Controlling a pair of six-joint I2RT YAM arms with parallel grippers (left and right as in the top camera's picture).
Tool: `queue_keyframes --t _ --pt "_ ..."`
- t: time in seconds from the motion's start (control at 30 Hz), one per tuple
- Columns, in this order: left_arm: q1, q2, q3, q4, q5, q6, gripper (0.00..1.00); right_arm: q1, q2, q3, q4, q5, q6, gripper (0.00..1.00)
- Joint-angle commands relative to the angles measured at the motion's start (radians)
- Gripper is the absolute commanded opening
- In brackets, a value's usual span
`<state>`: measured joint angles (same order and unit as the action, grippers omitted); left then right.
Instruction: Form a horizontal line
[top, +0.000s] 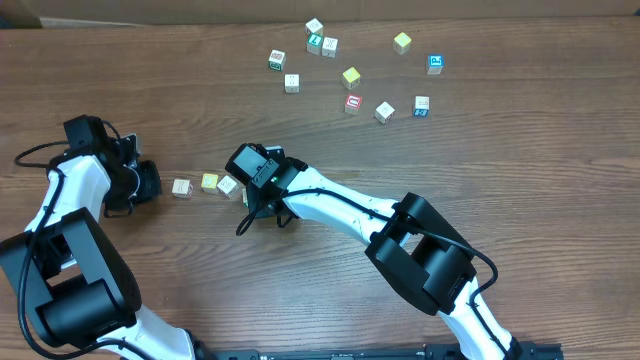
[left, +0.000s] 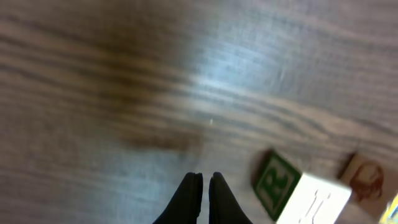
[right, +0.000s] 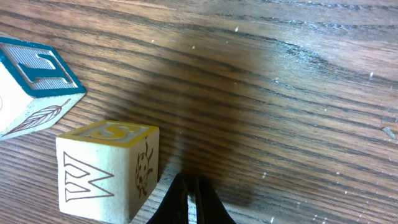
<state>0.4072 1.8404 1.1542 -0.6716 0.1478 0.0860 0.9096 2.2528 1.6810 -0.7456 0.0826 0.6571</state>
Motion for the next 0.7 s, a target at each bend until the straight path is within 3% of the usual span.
queue_keyframes --t 0.0,0.4,0.67 --pt "-0.002 0.004 -0.015 0.041 0.068 0.043 0.04 -0.008 0.039 -0.026 -0.007 0.021 -0.003 0.04" --pt "-0.002 0.146 -0.016 0.089 0.143 0.087 0.04 -0.022 0.039 -0.024 0.009 0.005 -0.004 0.04" --pt "-0.002 0.199 -0.016 0.074 0.169 0.102 0.04 -0.053 0.038 -0.016 0.034 -0.177 -0.004 0.04"
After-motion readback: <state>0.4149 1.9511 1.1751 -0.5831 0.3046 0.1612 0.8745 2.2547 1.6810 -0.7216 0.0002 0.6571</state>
